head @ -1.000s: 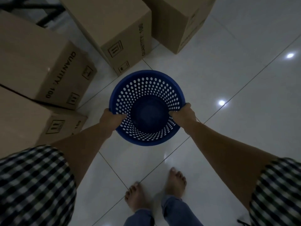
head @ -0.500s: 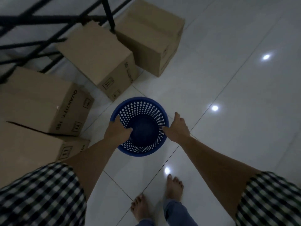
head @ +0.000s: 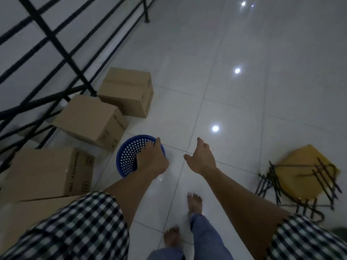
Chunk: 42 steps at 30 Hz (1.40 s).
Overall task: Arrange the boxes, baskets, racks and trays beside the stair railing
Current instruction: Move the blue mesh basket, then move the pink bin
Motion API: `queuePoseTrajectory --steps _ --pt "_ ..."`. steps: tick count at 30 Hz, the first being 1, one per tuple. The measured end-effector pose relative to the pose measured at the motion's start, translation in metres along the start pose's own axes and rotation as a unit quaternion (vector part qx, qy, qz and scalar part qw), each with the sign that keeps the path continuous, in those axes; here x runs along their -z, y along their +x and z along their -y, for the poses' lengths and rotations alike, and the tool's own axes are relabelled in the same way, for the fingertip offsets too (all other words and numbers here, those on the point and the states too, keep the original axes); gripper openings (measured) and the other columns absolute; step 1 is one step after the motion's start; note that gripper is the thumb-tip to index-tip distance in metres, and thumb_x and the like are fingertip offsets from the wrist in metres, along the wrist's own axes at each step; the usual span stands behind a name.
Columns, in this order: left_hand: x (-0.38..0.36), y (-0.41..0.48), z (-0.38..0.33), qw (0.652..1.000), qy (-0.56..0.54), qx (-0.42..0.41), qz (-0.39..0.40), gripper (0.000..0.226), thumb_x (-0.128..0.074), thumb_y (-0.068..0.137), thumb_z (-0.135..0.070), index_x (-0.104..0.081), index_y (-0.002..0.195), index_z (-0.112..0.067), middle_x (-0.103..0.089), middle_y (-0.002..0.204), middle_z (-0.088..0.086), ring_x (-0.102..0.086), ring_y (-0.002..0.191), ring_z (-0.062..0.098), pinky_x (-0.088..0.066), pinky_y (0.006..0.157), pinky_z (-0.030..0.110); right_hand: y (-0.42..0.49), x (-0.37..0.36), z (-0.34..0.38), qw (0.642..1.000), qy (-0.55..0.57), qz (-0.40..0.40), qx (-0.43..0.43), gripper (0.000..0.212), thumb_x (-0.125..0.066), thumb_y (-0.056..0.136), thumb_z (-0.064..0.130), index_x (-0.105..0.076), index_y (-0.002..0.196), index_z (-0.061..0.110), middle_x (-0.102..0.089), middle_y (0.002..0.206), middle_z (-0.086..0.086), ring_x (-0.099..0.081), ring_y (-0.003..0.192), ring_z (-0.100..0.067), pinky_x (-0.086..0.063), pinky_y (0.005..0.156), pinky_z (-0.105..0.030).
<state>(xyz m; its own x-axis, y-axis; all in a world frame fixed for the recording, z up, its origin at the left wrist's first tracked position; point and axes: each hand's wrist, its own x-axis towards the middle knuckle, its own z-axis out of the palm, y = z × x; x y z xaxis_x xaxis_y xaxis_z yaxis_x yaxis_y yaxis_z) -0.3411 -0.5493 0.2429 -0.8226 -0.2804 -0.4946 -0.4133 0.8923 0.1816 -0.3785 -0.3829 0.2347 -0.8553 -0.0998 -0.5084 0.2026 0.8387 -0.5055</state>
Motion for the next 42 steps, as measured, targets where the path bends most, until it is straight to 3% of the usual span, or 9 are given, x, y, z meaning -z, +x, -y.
queuePoseTrajectory --steps 10,19,27,32,42 --pt "-0.032 -0.125 -0.126 0.975 0.139 -0.173 0.018 0.080 -0.049 0.094 -0.050 -0.005 0.155 -0.023 -0.017 0.159 0.010 -0.032 0.138 0.033 -0.031 0.110 0.046 -0.161 0.054 -0.130 0.978 0.083 -0.130 -0.142 0.086 -0.061 0.093 0.042 -0.010 0.157 0.015 -0.019 0.161 -0.011 -0.025 0.145 -0.031 -0.030 0.115 -0.045" --pt "-0.121 -0.258 -0.252 0.926 0.204 -0.312 0.053 0.081 -0.049 0.094 -0.050 -0.004 0.156 -0.023 -0.014 0.160 0.010 -0.029 0.139 0.034 -0.027 0.112 0.046 -0.313 0.099 -0.294 0.921 0.166 -0.239 -0.258 0.083 -0.063 0.091 0.039 -0.017 0.155 0.013 -0.025 0.158 -0.013 -0.028 0.143 -0.032 -0.034 0.113 -0.046" --pt "-0.214 -0.408 -0.360 0.885 0.212 -0.411 0.060 0.082 -0.057 0.089 -0.051 -0.013 0.154 -0.025 -0.027 0.154 0.010 -0.037 0.134 0.032 -0.036 0.105 0.045 -0.464 0.108 -0.441 0.861 0.221 -0.306 -0.342 0.078 -0.066 0.086 0.042 -0.028 0.148 0.015 -0.037 0.147 -0.012 -0.041 0.132 -0.032 -0.042 0.105 -0.047" --pt "-0.268 -0.479 -0.401 0.856 0.229 -0.459 0.072 0.081 -0.059 0.088 -0.048 -0.017 0.153 -0.024 -0.030 0.153 0.009 -0.038 0.134 0.033 -0.038 0.104 0.046 -0.531 0.098 -0.509 0.842 0.234 -0.313 -0.372 0.088 -0.063 0.091 0.041 -0.011 0.157 0.013 -0.020 0.160 -0.013 -0.026 0.144 -0.034 -0.030 0.115 -0.046" --pt "-0.341 -0.518 -0.460 0.826 0.274 -0.482 0.098 0.082 -0.058 0.090 -0.043 -0.011 0.154 -0.024 -0.033 0.147 0.011 -0.042 0.127 0.033 -0.037 0.101 0.044 -0.557 0.095 -0.599 0.819 0.268 -0.310 -0.402 0.088 -0.064 0.090 0.040 -0.013 0.157 0.015 -0.022 0.159 -0.013 -0.029 0.143 -0.034 -0.033 0.114 -0.048"
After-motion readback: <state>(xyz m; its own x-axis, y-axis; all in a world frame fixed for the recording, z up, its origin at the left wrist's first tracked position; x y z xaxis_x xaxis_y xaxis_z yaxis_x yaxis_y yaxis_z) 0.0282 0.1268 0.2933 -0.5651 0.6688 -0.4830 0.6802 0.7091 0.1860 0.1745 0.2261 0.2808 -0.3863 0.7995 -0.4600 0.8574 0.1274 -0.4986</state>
